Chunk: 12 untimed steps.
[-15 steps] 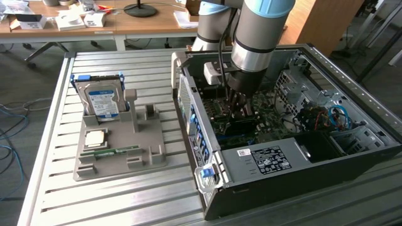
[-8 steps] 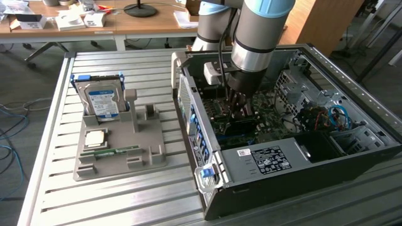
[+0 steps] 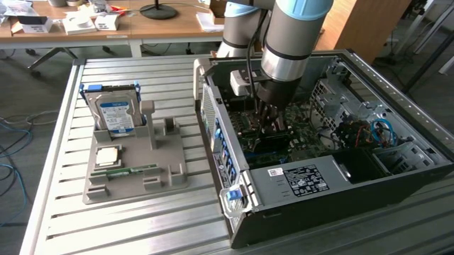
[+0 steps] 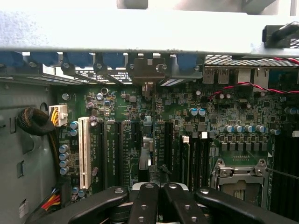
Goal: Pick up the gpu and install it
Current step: 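Press down on the gpu until it lock into place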
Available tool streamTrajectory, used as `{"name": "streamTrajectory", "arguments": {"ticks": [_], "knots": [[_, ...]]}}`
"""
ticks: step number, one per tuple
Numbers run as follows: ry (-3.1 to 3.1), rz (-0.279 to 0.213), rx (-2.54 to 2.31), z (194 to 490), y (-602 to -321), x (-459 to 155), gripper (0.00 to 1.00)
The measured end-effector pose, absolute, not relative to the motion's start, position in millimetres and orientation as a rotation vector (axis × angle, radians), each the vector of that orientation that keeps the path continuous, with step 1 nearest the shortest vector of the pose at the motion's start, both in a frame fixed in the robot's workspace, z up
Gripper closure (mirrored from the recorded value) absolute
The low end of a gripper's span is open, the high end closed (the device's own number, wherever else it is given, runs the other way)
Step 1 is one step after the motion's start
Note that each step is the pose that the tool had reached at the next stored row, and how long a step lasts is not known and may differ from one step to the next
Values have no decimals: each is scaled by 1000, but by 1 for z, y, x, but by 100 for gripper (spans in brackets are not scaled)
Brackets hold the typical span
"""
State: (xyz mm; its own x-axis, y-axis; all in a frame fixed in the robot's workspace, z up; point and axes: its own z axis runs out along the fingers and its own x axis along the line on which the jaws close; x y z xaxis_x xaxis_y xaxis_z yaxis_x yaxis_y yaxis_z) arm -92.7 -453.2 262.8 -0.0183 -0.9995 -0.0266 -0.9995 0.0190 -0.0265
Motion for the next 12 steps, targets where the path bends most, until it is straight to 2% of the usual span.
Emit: {"name": "streamTrajectory", "arguments": {"ticks": [12], "knots": [[2215,-1,-2174,262,-453,-94,89]]}}
